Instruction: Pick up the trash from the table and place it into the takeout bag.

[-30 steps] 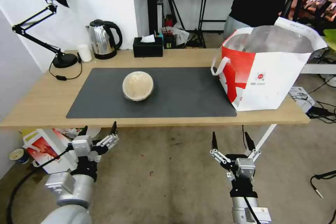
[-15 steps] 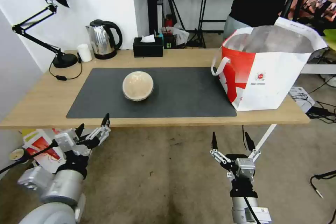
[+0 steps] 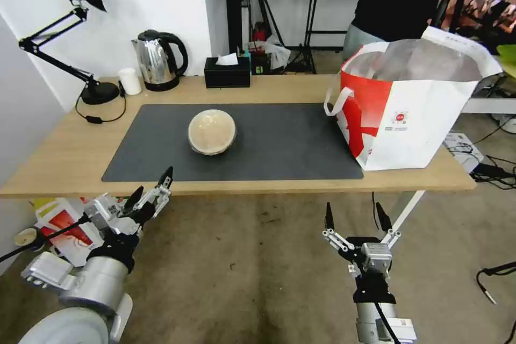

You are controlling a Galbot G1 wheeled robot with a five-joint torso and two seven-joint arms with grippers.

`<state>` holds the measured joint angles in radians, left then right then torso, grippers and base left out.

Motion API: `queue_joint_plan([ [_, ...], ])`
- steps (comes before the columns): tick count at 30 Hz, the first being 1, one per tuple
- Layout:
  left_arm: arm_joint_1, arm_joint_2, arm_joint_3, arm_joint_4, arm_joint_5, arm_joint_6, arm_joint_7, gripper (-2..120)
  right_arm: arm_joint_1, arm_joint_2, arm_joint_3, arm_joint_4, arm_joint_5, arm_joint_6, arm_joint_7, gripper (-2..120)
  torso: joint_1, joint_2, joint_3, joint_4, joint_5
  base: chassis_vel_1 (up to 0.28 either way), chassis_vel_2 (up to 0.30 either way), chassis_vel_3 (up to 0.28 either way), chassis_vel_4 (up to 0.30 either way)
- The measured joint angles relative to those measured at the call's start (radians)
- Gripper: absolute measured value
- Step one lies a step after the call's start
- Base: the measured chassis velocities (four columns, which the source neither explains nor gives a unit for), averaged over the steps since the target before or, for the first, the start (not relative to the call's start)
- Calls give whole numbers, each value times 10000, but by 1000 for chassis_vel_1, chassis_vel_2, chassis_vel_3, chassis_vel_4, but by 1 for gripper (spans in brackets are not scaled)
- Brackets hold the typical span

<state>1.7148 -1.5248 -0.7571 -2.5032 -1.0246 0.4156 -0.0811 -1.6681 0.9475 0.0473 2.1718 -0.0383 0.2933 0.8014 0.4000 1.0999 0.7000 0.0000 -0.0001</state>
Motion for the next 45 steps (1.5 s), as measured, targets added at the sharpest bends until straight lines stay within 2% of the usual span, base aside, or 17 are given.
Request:
queue_joint_plan([
  [6,-359,350,-244,10,-1533,200,-42,100,0,0,0,0,0,0,0,100,0,0,0,0,0,0,0,0,0],
  [12,-510,546,-372,15,-2282,206,-203,100,0,0,0,0,0,0,0,100,1,0,0,0,0,0,0,0,0],
  [14,-667,786,-463,17,-2802,302,-755,100,0,0,0,0,0,0,0,100,0,0,0,1,0,0,0,0,0],
  [17,-800,980,-538,19,-3186,454,-1132,100,0,0,0,-1,0,0,0,100,0,0,0,-1,0,0,0,0,0],
  [28,-1284,1440,-537,26,-4259,667,-1542,100,0,0,0,0,0,0,0,100,0,0,0,0,0,0,0,0,0],
  [32,-1546,1712,-599,84,-4628,782,-1927,100,0,0,0,0,0,0,0,100,1,0,1,0,0,0,0,0,0],
  [35,-1825,2076,-746,214,-5260,988,-2602,100,0,0,0,0,0,0,0,100,0,0,0,0,0,0,0,0,0],
  [40,-2095,2576,-936,383,-5869,1153,-3074,100,0,0,0,0,1,0,0,100,0,0,1,-1,0,0,0,0,0],
  [45,-2136,2883,-1123,506,-6347,1358,-3169,100,0,0,0,0,0,0,0,100,0,1,0,0,1,0,0,0,0],
])
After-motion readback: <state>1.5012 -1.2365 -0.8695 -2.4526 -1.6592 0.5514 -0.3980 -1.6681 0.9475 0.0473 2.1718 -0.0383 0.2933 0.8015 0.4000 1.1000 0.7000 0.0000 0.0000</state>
